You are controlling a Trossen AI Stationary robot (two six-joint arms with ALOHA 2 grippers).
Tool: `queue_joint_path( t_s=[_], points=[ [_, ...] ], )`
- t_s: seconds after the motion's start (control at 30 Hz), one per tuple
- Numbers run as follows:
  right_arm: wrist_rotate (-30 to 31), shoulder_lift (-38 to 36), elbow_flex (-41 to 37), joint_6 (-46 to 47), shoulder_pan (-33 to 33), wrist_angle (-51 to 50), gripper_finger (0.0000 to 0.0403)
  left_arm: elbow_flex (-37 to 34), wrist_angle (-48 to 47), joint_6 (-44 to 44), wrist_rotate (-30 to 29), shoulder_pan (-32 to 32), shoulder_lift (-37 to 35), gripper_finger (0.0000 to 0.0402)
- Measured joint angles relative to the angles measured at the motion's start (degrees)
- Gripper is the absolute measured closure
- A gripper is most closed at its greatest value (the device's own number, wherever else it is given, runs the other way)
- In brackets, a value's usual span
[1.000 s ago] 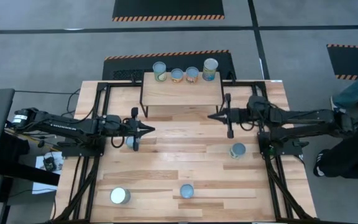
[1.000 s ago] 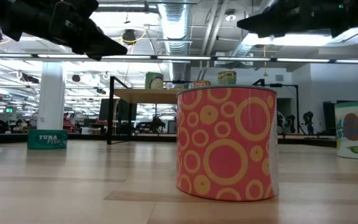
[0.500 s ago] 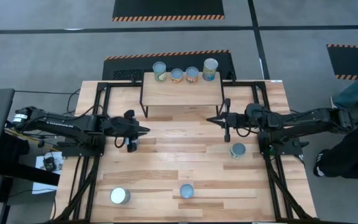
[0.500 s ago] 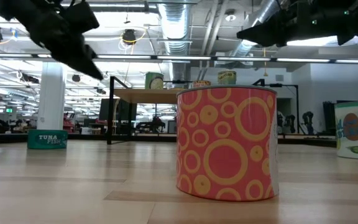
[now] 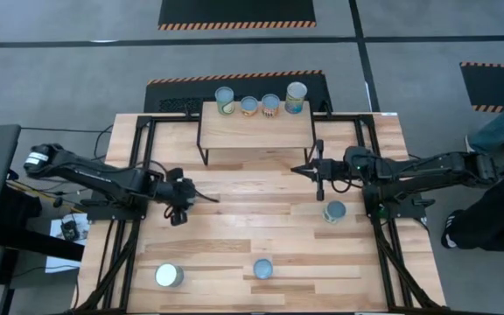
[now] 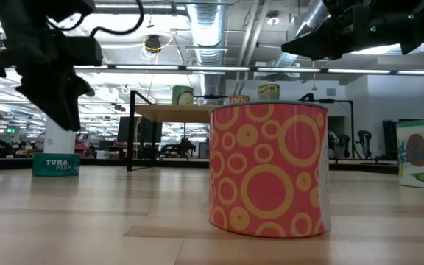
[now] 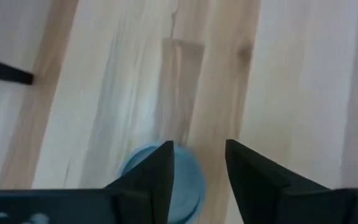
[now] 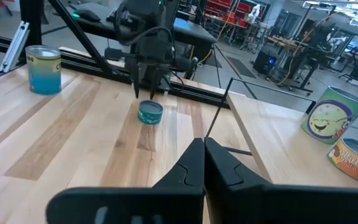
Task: Pick and place cans onto a shelf
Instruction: Put the blue tuna can on the shelf
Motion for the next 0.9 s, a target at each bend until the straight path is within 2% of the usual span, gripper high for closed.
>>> queue_joint_path(
  t_s=[0.4,0.6,0.7,0.9],
  points=[
    [0.0,0.0,0.0,0.0,0.0,0.0,0.039,0.0,-1.8,-2.6,-0.8,-1.8,10.1,0.0262],
    [0.0,0.0,0.0,0.0,0.0,0.0,0.039,0.2,-0.8,1.4,-3.2,-1.8,15.6,0.0266],
    [0.0,0.0,0.0,0.0,0.0,0.0,0.039,0.3,0.3,2.9,-4.2,-1.8,16.7,0.0293],
    [0.0,0.0,0.0,0.8,0.0,0.0,0.039,4.5,-1.7,6.0,-2.7,-1.9,15.9,0.0388]
  ],
)
